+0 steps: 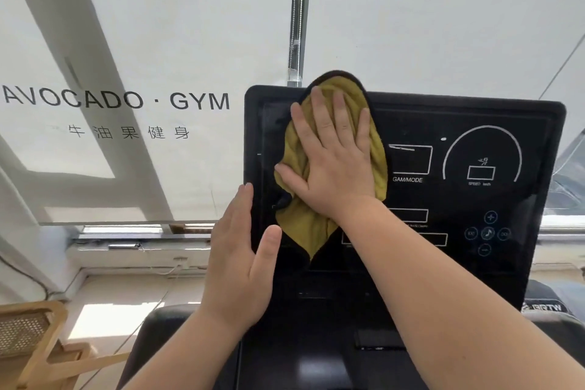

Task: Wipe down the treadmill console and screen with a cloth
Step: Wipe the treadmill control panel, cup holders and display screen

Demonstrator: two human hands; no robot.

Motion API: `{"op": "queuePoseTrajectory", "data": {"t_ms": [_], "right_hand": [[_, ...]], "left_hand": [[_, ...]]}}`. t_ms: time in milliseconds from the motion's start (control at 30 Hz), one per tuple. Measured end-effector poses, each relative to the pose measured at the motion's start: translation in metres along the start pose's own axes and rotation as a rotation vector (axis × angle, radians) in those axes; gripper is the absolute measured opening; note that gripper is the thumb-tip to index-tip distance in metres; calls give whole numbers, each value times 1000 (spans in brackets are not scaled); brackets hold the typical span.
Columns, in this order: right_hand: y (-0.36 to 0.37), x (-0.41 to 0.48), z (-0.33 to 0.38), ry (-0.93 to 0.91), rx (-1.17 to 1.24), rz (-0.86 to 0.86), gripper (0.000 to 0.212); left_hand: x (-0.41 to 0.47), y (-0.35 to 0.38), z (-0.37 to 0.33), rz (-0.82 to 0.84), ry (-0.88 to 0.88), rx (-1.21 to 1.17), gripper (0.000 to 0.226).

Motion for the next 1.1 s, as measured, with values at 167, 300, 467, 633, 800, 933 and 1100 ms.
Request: {"op": "queuePoseTrajectory", "data": {"t_ms": [167, 300, 467, 633, 800, 933, 1100], "right_hand": [[11, -48, -62, 150, -65, 94, 102], [9, -70, -113, 425, -5, 165, 109], [2, -51, -101, 644, 66, 169, 116], [-1, -17, -37, 421, 22, 152, 116], [5, -23, 3, 114, -2, 120, 108], [9, -43, 10, -68, 0, 98, 102], [21, -86, 4, -250, -13, 116, 98]], "left_hand": [[-4, 7, 1, 63, 29, 150, 91], [-10, 8, 5, 156, 18, 193, 93], [-6, 2, 0, 167, -16, 164, 101], [-9, 5, 0, 188, -6, 171, 105], [-6, -2, 14, 116, -40, 10, 104], [-9, 10, 9, 106, -25, 87, 100], [-7, 16, 0, -22, -23, 394, 101]]}}
Point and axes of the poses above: each hand's wrist, its own x-axis towards the middle knuckle, its own y-axis out of the palm, z = x × y, the point moved 6 cm from there along x, towards the middle knuckle, and after that the axes turned 5 degrees about -x, right-handed, at the moved point
